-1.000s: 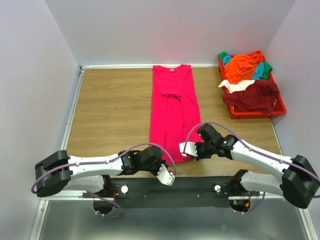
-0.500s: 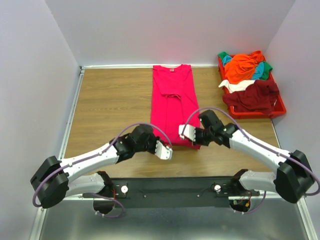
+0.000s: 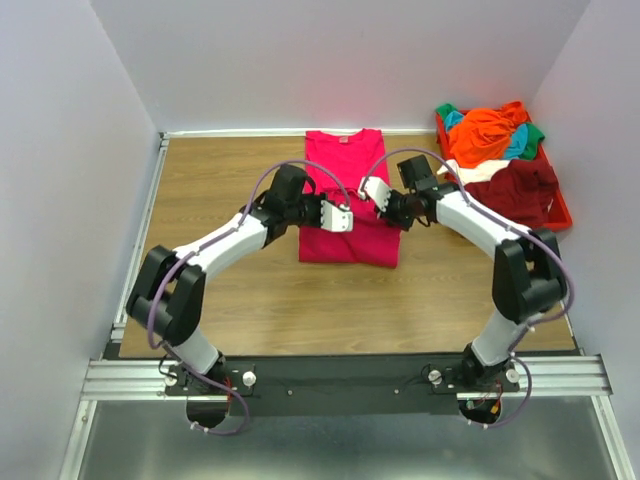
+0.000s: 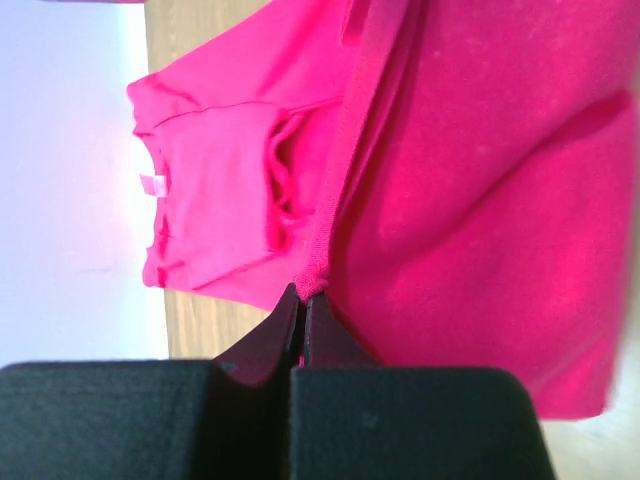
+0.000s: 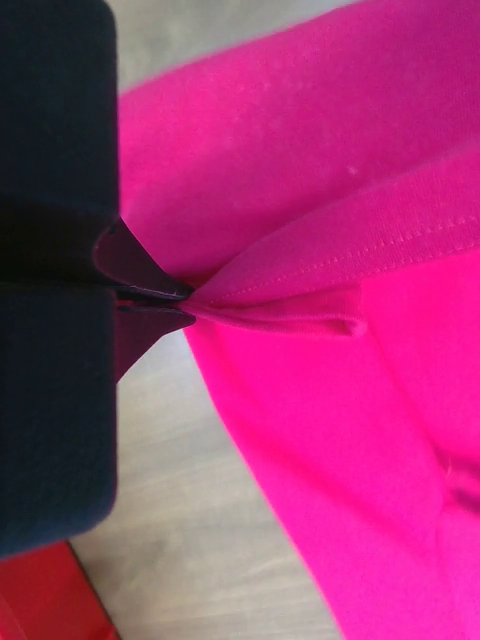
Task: Fold and stack the t-shirts
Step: Fold the tshirt
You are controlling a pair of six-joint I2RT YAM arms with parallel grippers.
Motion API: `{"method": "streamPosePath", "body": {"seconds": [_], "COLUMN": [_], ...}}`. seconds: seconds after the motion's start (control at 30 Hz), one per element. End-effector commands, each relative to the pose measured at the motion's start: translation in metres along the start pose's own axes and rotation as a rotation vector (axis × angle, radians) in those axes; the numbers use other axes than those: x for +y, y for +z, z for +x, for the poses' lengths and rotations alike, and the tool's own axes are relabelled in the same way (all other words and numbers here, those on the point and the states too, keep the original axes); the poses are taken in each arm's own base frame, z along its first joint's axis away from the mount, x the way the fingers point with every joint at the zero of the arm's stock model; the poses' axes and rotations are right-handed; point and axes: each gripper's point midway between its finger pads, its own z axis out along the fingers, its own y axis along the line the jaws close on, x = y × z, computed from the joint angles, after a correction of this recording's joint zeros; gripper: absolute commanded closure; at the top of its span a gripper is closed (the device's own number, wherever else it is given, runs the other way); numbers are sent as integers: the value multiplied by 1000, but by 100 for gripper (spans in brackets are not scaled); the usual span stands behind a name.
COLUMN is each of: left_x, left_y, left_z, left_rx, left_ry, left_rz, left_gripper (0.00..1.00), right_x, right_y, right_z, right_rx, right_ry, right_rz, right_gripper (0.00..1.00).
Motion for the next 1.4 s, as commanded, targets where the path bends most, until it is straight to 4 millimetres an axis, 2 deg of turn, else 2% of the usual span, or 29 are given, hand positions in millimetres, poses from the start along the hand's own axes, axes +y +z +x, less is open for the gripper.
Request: {"method": "streamPosePath", "body": {"seconds": [0.0, 0.03, 0.07, 0.1, 0.17, 0.43, 0.73, 1.03, 1.1, 1.17, 1.2, 1.23, 1.27, 1.3, 1.33, 1.37], "left_x": [12, 24, 22, 29, 30, 48, 54, 60, 63, 72, 89, 97, 112, 132, 141, 158], "left_y": [23, 25, 33, 34, 42, 62, 79, 85, 86, 87, 87, 86, 79, 72, 66, 48], "left_z": [14, 15, 22, 23, 32, 45, 62, 73, 74, 79, 78, 80, 93, 94, 97, 105], "left_rx": [-37, -35, -30, -31, -26, -25, -13, 7, 12, 35, 31, 35, 100, 104, 122, 181], "left_ry": [-14, -15, -28, -28, -41, -53, -79, -104, -112, -139, -155, -265, -314, -342, -398, -414], "left_rz": [41, 26, 40, 30, 39, 24, 19, -8, -21, -66, -143, -201, -303, -402, -465, -575], "left_gripper": [100, 100, 100, 100, 100, 100, 100, 100, 100, 100, 81, 62, 44, 37, 33, 30], "right_x": [-41, -48, -62, -67, -85, -121, -139, -141, -143, -147, -153, -160, -172, -192, -203, -211], "right_y": [16, 19, 25, 29, 37, 56, 61, 70, 71, 75, 75, 76, 78, 75, 71, 67], "right_z": [2, 3, 2, 2, 2, -1, -17, -11, -10, -10, -9, -10, -11, -13, -12, -15], "right_rx": [35, 42, 44, 49, 55, 60, 12, 34, 38, 41, 51, 48, 48, 34, 37, 20], "right_ry": [53, 59, 66, 67, 75, 89, 69, 73, 79, 94, 108, 169, 210, 284, 315, 343], "right_rz": [52, 61, 76, 84, 106, 152, 164, 165, 172, 183, 210, 245, 297, 402, 467, 513], "right_gripper": [99, 99, 99, 99, 99, 99, 99, 99, 97, 70, 44, 32, 19, 5, 0, 0]}}
